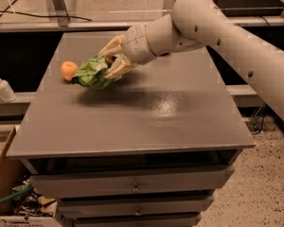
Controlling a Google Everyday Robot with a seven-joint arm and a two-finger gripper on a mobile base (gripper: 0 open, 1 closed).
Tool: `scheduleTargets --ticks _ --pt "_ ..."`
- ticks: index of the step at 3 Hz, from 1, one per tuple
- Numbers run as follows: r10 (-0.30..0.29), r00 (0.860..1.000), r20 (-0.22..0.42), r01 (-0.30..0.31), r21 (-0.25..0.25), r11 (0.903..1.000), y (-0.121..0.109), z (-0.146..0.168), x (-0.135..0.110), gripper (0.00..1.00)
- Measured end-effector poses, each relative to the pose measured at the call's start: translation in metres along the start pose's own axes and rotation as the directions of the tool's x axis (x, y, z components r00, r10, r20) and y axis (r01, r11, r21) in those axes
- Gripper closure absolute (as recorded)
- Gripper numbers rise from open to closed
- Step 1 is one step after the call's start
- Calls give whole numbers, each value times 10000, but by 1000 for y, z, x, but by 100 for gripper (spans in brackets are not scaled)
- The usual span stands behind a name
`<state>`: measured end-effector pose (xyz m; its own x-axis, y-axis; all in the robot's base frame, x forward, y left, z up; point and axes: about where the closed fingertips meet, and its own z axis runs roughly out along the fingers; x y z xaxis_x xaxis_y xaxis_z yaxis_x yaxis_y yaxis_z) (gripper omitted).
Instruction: Move green rice chip bag near orange
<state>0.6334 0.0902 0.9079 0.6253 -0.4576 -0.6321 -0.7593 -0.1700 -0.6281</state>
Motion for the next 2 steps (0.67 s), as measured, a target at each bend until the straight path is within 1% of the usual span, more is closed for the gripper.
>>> scheduleTargets --ticks 1,2 --pt "-331 9993 192 337 -296 9990 -2 18 -12 100" --pt "-433 9989 183 442 -565 9974 3 28 -14 100"
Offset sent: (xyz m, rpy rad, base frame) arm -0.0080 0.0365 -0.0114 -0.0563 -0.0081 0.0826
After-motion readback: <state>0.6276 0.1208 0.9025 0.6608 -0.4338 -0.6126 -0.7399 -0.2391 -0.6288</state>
